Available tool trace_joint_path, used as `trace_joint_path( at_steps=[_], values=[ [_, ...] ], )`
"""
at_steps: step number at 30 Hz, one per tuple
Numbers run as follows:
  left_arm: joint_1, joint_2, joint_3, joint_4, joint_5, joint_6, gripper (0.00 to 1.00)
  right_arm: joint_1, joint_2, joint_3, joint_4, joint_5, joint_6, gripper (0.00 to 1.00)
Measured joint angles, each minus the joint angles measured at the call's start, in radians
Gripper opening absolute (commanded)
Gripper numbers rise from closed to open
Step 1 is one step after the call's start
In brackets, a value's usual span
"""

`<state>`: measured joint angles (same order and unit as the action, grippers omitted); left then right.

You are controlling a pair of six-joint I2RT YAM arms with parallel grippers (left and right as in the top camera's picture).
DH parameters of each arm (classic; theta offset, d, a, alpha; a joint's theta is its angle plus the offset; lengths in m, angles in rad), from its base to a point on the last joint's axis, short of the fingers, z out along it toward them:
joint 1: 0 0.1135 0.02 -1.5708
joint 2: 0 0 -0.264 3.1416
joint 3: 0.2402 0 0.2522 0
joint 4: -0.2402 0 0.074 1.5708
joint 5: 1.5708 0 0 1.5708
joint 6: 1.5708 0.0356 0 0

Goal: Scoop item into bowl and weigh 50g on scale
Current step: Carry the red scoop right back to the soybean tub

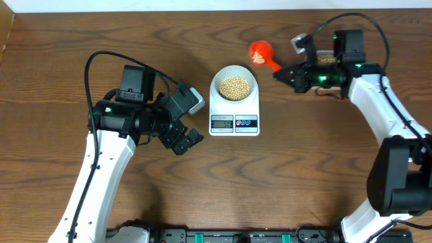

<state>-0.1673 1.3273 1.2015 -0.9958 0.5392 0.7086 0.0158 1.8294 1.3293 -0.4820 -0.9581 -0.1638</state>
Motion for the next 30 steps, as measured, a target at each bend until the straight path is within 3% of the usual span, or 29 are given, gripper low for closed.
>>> trace_joint_path(
  at_steps=[13, 20, 30],
  values=[
    [0.0, 0.0, 0.0, 0.0, 0.0, 0.0, 0.98, -0.215, 0.0, 0.0, -0.136, -0.089, -0.007, 0.01],
    [0.0, 0.0, 0.0, 0.0, 0.0, 0.0, 0.98, -0.359, 0.0, 0.0, -0.233, -0.078, -0.097, 0.01],
    [0.0, 0.0, 0.0, 0.0, 0.0, 0.0, 0.98, -0.402, 0.0, 0.0, -0.238, 0.196, -0.245, 0.01]
  ],
)
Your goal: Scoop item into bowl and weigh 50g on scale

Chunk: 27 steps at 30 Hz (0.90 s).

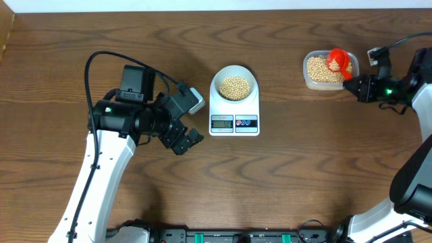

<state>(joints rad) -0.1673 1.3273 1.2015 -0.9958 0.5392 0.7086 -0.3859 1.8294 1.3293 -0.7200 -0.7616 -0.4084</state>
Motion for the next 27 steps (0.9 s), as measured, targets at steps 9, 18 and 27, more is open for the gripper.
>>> trace_joint_path(
  at_steps=[9, 18, 27],
  values=[
    [0.0, 0.0, 0.0, 0.0, 0.0, 0.0, 0.98, 0.112, 0.0, 0.0, 0.032, 0.348, -0.04, 0.01],
    [0.0, 0.0, 0.0, 0.0, 0.0, 0.0, 0.98, 0.253, 0.0, 0.0, 0.075, 0.674, -0.049, 0.01],
    [0.0, 0.0, 0.0, 0.0, 0.0, 0.0, 0.98, 0.353, -0.01, 0.0, 0.089, 0.898, -0.05, 0.01]
  ],
)
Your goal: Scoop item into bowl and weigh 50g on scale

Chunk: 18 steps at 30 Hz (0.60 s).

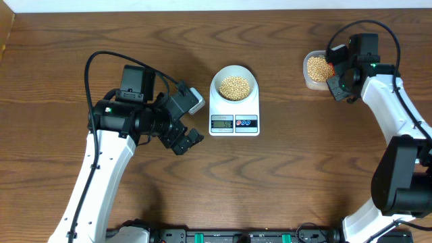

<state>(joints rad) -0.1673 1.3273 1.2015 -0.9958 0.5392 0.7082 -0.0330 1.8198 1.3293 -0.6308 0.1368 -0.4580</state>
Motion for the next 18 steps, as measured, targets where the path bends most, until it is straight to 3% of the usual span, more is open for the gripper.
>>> trace_joint_path(
  at_steps=[12, 18],
  values=[
    [0.0, 0.0, 0.0, 0.0, 0.0, 0.0, 0.98, 0.013, -0.174, 0.0, -0.011, 0.084, 0.001, 0.01],
    [0.0, 0.0, 0.0, 0.0, 0.0, 0.0, 0.98, 0.011, -0.179, 0.0, -0.071, -0.034, 0.06, 0.01]
  ],
)
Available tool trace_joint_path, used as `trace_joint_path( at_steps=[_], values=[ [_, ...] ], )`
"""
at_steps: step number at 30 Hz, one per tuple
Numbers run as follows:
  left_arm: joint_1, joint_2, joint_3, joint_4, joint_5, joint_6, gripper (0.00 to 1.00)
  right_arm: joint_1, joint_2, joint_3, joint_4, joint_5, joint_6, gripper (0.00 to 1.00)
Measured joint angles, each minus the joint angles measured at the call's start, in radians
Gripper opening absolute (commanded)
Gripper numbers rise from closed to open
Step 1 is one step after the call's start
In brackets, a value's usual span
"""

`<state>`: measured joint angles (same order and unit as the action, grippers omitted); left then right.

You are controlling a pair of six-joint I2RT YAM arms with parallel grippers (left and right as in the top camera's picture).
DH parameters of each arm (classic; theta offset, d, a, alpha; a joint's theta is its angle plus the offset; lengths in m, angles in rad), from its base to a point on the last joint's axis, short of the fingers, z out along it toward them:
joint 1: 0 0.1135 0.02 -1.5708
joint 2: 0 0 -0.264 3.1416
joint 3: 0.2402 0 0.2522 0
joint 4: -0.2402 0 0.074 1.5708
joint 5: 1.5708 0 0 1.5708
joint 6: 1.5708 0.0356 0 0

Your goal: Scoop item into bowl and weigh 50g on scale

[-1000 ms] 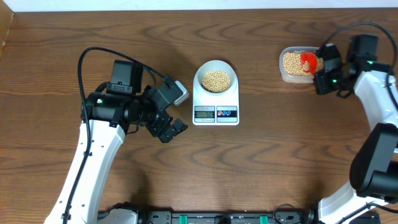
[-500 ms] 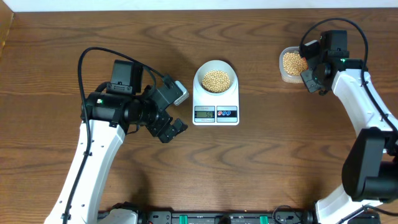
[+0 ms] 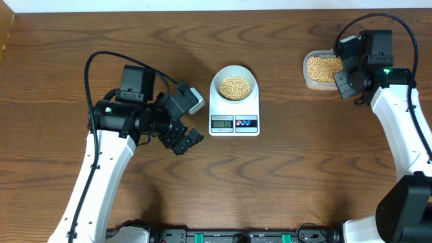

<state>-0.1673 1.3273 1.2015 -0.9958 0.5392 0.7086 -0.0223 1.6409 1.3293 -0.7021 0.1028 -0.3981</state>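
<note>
A white bowl (image 3: 234, 86) full of soybeans sits on the white scale (image 3: 234, 123) at the table's middle. At the back right stands a clear tub (image 3: 322, 69) of soybeans. My right gripper (image 3: 345, 85) hangs at the tub's right rim, its fingers hidden under the wrist, so its state is unclear. The red scoop is out of sight. Left of the scale my left gripper (image 3: 185, 141) hovers with its fingers apart and nothing between them.
The scale's display (image 3: 222, 122) faces the front; its digits are too small to read. A cable loops above the left arm (image 3: 108, 162). The white wall edge runs along the table's far side.
My right gripper has shifted a little to the right, from over the tub's right part to its right rim. More of the beans in the tub show. The left arm is unchanged.
My right gripper held the red scoop just right of the bowl on the scale. Then the scoop was over the bean tub. Later the gripper stood over the tub with the scoop hidden, and now it is at the tub's right rim. The left arm never moved.
</note>
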Motion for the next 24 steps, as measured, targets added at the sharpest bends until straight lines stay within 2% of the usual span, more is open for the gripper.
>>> trace_joint_path(
  at_steps=[11, 18, 24],
  values=[
    [0.0, 0.0, 0.0, 0.0, 0.0, 0.0, 0.98, -0.036, -0.069, 0.0, -0.015, -0.299, 0.109, 0.01],
    [0.0, 0.0, 0.0, 0.0, 0.0, 0.0, 0.98, -0.042, -0.216, 0.0, 0.008, -0.369, 0.125, 0.01],
    [0.0, 0.0, 0.0, 0.0, 0.0, 0.0, 0.98, -0.042, -0.266, 0.0, 0.011, -0.384, 0.127, 0.01]
  ],
)
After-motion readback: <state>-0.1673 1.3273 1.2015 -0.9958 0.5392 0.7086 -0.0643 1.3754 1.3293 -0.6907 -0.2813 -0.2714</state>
